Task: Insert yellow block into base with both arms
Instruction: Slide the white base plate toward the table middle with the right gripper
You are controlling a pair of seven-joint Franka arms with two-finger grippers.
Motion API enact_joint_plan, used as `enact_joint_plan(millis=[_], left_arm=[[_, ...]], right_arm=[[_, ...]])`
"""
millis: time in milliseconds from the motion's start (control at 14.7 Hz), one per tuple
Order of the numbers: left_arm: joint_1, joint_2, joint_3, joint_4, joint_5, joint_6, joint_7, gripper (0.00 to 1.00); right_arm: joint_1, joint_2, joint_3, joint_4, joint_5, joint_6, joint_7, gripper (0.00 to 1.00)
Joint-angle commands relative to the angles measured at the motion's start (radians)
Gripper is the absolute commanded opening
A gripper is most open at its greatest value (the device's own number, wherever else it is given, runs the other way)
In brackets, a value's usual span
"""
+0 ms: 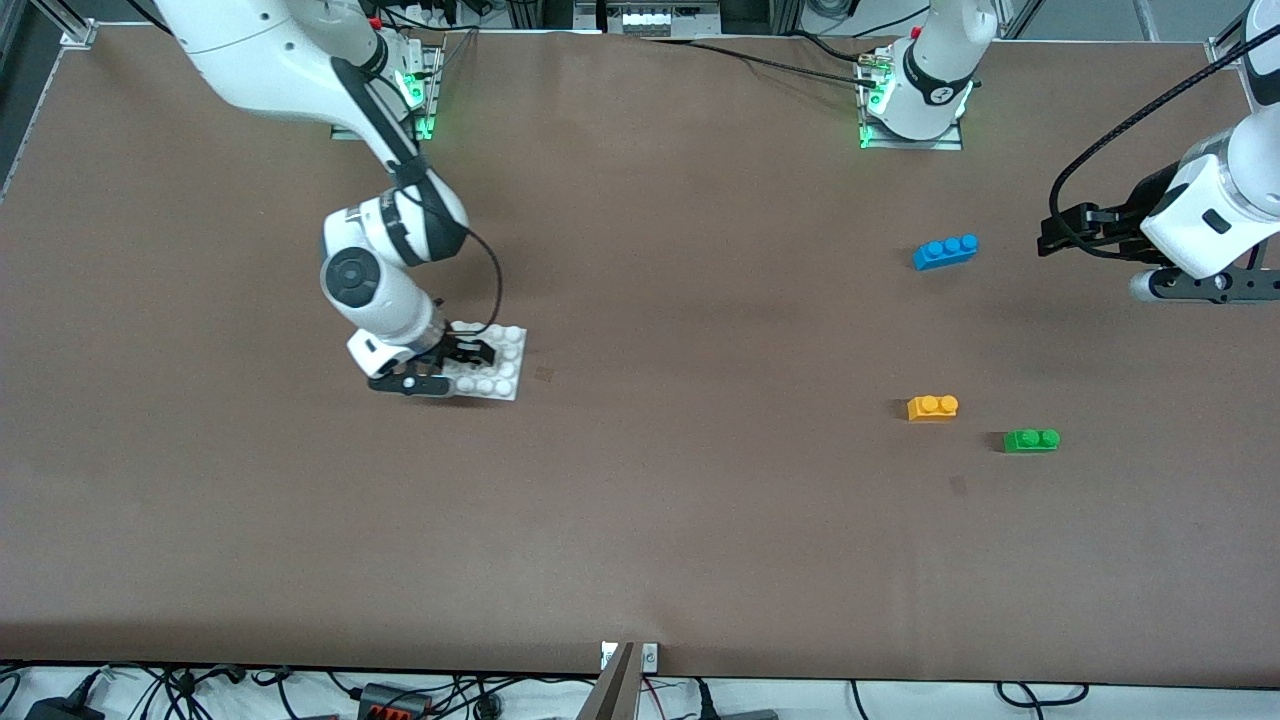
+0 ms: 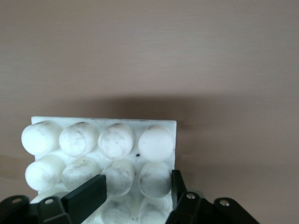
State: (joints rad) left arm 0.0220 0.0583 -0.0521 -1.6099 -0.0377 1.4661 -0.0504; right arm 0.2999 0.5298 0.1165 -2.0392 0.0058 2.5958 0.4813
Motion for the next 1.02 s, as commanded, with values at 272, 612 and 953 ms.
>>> enact_joint_plan(millis=[272, 612, 953], left_arm=[[0.003, -0.011, 0.000, 0.001, -0.016, -0.015, 0.023, 1.00], [0.003, -0.012, 0.000, 0.001, -0.016, -0.016, 0.023, 1.00], [0.003, -0.011, 0.001, 0.008, -0.016, -0.024, 0.023, 1.00]], right_arm=[[0.174, 0.202, 0.002, 0.275, 0.017, 0.010, 0.165, 0.63], [0.255, 0.314, 0.029, 0.454, 0.017, 0.012, 0.169, 0.63], [0.284, 0.338, 0.060, 0.502, 0.019, 0.017, 0.169, 0.63]])
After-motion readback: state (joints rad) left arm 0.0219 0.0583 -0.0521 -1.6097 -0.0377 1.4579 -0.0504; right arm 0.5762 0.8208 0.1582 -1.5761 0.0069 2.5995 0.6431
